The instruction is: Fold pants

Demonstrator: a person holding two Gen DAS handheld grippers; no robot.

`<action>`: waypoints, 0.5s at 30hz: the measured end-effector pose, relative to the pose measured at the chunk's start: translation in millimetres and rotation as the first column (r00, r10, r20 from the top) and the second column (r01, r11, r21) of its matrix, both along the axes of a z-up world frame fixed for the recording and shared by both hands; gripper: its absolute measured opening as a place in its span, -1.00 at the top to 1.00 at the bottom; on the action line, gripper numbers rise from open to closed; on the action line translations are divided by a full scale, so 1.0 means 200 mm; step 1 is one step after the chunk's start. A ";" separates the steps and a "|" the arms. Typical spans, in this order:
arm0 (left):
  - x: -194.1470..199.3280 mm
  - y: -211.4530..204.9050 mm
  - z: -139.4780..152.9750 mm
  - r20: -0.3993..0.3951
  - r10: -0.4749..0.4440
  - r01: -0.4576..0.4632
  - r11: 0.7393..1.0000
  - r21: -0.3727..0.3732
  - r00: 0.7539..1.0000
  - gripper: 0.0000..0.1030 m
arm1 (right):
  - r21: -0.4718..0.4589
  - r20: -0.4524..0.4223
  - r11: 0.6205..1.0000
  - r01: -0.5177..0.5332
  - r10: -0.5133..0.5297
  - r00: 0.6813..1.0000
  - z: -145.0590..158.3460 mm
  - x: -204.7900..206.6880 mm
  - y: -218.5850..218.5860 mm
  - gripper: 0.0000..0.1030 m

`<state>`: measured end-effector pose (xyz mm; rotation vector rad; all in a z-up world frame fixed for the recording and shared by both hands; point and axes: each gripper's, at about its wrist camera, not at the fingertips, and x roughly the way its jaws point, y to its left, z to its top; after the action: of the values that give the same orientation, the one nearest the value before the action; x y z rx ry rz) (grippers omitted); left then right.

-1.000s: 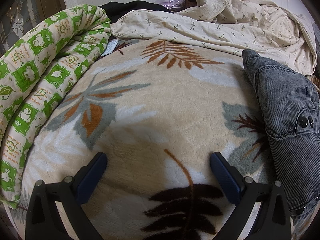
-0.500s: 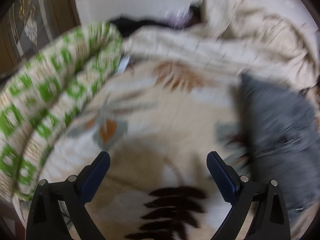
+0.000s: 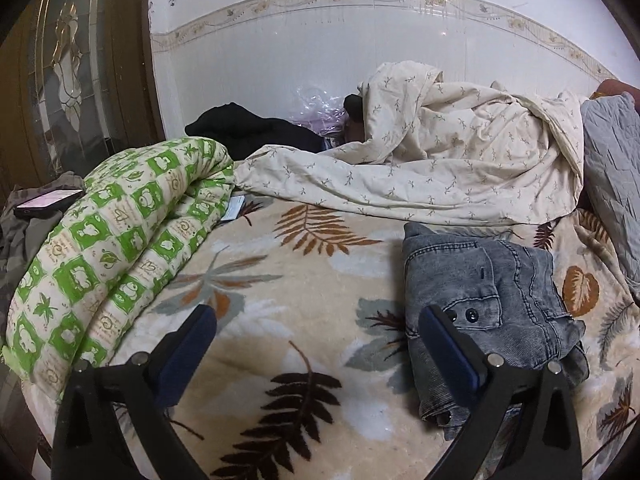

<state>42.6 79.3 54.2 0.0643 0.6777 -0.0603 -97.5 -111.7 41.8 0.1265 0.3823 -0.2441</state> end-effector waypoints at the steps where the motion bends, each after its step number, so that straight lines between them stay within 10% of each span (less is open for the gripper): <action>1: 0.00 0.00 0.00 0.001 0.000 0.000 1.000 -0.004 1.000 -0.99 | -0.018 -0.005 1.000 -0.010 0.010 1.000 0.00 0.00 0.03 -0.94; 15: -0.06 -0.07 0.01 0.027 -0.001 0.000 0.999 0.047 1.000 -1.00 | -0.028 -0.021 0.998 -0.047 0.047 0.999 -0.08 0.01 0.15 -0.94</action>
<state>30.6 66.2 55.7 0.1102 0.6518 -0.0436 -95.1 -82.2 25.4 0.0869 0.4019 -0.2044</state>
